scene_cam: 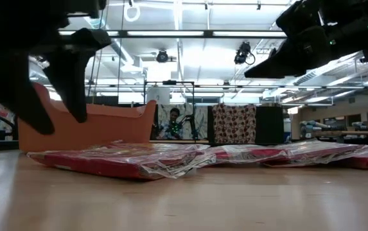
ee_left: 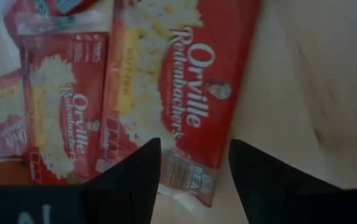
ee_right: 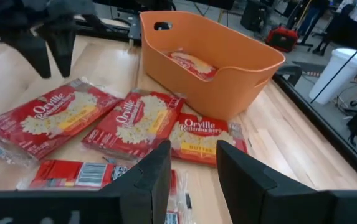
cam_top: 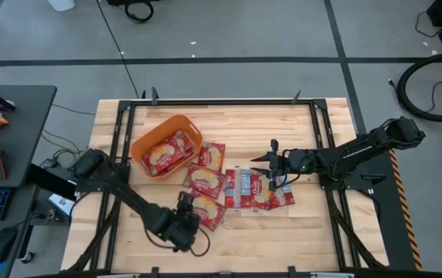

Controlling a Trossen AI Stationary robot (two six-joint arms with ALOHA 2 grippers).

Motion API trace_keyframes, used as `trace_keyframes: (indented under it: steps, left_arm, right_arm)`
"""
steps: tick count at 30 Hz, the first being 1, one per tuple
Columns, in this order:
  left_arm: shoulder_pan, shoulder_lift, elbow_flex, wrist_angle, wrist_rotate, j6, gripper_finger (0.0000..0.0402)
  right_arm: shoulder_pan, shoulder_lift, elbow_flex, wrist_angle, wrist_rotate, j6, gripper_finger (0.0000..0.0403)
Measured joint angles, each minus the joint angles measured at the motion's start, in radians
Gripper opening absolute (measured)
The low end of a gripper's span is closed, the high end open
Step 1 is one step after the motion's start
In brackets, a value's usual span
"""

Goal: Sort popcorn bags into baskets
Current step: Put the red popcorn bag into the orange bin

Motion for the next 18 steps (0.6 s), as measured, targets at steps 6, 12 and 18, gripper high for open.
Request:
trace_keyframes:
  steps: [6,12,18]
  left_arm:
    - [-0.031,0.059,0.0,-0.021,-0.03,0.008,0.0192]
    - [-0.018,0.069,-0.011,-0.059,-0.05,-0.035,0.0192]
    - [-0.005,0.069,-0.041,-0.068,-0.012,-0.032,0.0192]
  right_arm:
    - [-0.001,0.0,0.0,0.017,0.0,-0.028,0.0132]
    - [-0.001,0.0,0.0,0.035,-0.001,-0.036,0.0132]
    - [-0.001,0.0,0.0,0.034,-0.011,-0.019,0.0132]
